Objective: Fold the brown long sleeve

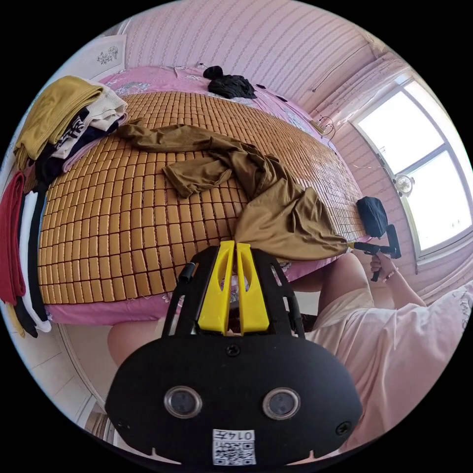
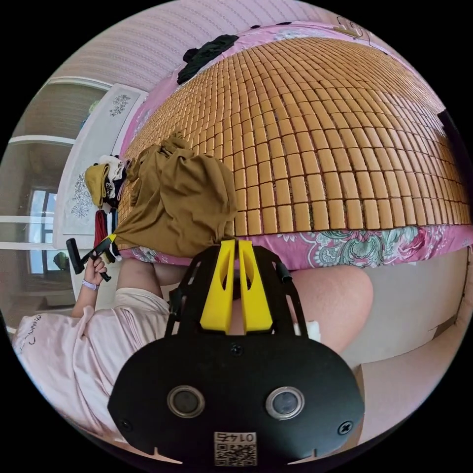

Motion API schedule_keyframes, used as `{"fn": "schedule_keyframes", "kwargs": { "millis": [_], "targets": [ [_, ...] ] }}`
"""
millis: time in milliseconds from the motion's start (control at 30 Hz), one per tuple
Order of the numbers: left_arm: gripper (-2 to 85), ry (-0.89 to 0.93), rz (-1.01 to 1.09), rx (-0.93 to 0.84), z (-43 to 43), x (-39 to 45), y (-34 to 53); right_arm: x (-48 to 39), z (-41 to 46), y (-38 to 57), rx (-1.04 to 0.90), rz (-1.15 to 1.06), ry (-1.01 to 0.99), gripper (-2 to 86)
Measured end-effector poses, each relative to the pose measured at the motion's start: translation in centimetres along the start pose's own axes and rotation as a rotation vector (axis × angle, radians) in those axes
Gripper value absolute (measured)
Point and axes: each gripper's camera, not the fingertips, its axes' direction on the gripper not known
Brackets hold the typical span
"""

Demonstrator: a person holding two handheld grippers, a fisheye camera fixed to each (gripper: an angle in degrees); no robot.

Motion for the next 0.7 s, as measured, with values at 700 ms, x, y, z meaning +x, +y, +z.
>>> {"fn": "schedule_keyframes", "kwargs": {
  "millis": [700],
  "targets": [
    [-1.0, 0.004, 0.014, 0.005, -4.8, 2.4, 2.7, -5.2, 6.0, 1.6, -0.447, -0.304, 0.288, 3.1]
  ]
}}
